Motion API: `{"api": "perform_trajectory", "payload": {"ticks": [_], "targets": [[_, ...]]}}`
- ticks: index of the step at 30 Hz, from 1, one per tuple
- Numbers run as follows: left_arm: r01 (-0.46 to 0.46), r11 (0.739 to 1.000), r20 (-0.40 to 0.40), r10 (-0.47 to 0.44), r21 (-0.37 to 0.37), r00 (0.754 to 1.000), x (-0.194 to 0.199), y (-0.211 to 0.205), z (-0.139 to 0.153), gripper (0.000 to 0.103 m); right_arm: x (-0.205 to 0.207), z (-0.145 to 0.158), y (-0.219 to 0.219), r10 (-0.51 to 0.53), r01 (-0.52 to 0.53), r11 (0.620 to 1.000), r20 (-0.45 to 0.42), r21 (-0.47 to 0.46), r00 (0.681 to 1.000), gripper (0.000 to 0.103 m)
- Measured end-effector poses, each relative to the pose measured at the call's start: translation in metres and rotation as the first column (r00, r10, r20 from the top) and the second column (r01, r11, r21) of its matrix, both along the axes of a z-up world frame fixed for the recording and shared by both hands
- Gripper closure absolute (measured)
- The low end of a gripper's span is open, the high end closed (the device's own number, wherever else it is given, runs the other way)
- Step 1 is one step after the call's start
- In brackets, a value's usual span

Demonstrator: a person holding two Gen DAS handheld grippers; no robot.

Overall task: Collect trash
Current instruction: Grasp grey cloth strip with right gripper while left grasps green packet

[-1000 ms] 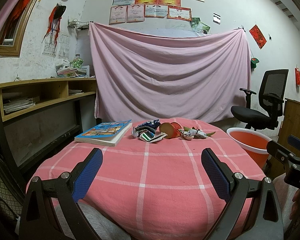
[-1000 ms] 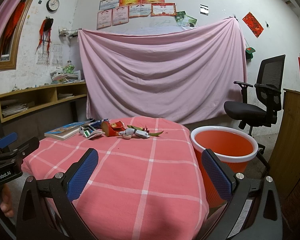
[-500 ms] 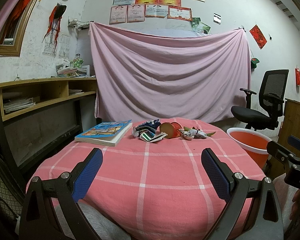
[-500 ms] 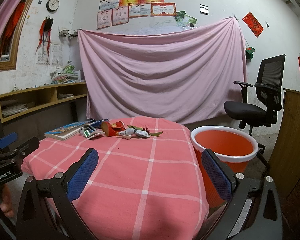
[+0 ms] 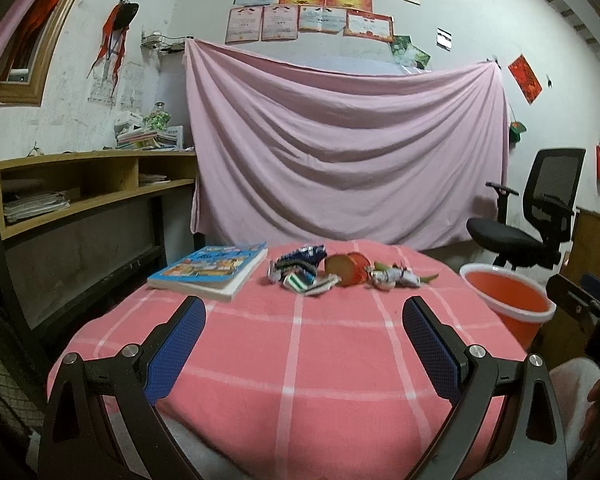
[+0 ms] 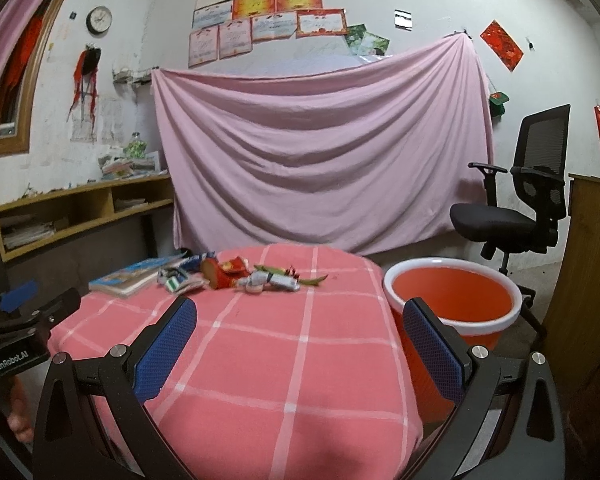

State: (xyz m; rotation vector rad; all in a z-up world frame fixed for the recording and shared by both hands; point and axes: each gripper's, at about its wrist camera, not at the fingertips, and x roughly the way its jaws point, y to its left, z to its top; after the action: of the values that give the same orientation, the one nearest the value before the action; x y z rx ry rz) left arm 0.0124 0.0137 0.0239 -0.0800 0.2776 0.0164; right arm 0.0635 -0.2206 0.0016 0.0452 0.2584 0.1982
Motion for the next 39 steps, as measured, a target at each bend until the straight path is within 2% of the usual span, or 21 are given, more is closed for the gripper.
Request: {"api": "perform_trajectory", "payload": {"ticks": [8,14,21,24,30,36,39], "targets": [[-0.025,0.996,-0.001,0.025,-0.080,1.000,0.067,0.024,0.015,0.007,0.043,0.017,0.000,0.019,-0.019,1.000,0.064,-0.010,0.998,0.000],[-0.064,0.994,-0.027,0.062,-0.083,0.998,0.113,0.039,0.013,0.007,0.086,0.025,0.005,0.061,-0.060,0.998,0.086,-0.011,0.994,0.000],[-0.068,0.995,-0.005,0.068,-0.079,0.998,0.155,0.052,0.015,0.007,0.142,0.028,0.017,0.055,-0.055,0.998,0.065,-0.001,0.996,0.000],[-0.068,0.994,-0.042,0.065,-0.080,0.997,0.176,0.056,0.009,0.007,0.161,0.025,0.024,0.064,-0.064,0.998,0.055,-0.008,0.996,0.000],[-0.045,0.992,-0.195,0.022,-0.117,0.981,0.216,0.059,-0.015,0.007,0.188,0.005,0.034,0.086,-0.086,0.996,-0.043,-0.010,0.995,0.000],[-0.006,0.985,-0.305,-0.047,-0.170,0.951,0.242,0.056,-0.034,0.008,0.209,-0.015,0.042,0.120,-0.125,0.992,-0.194,-0.014,0.974,0.000],[0.000,0.982,-0.338,-0.065,-0.190,0.939,0.245,0.055,-0.040,0.016,0.212,-0.025,0.047,0.135,-0.146,0.989,-0.260,-0.025,0.956,0.005]]}}
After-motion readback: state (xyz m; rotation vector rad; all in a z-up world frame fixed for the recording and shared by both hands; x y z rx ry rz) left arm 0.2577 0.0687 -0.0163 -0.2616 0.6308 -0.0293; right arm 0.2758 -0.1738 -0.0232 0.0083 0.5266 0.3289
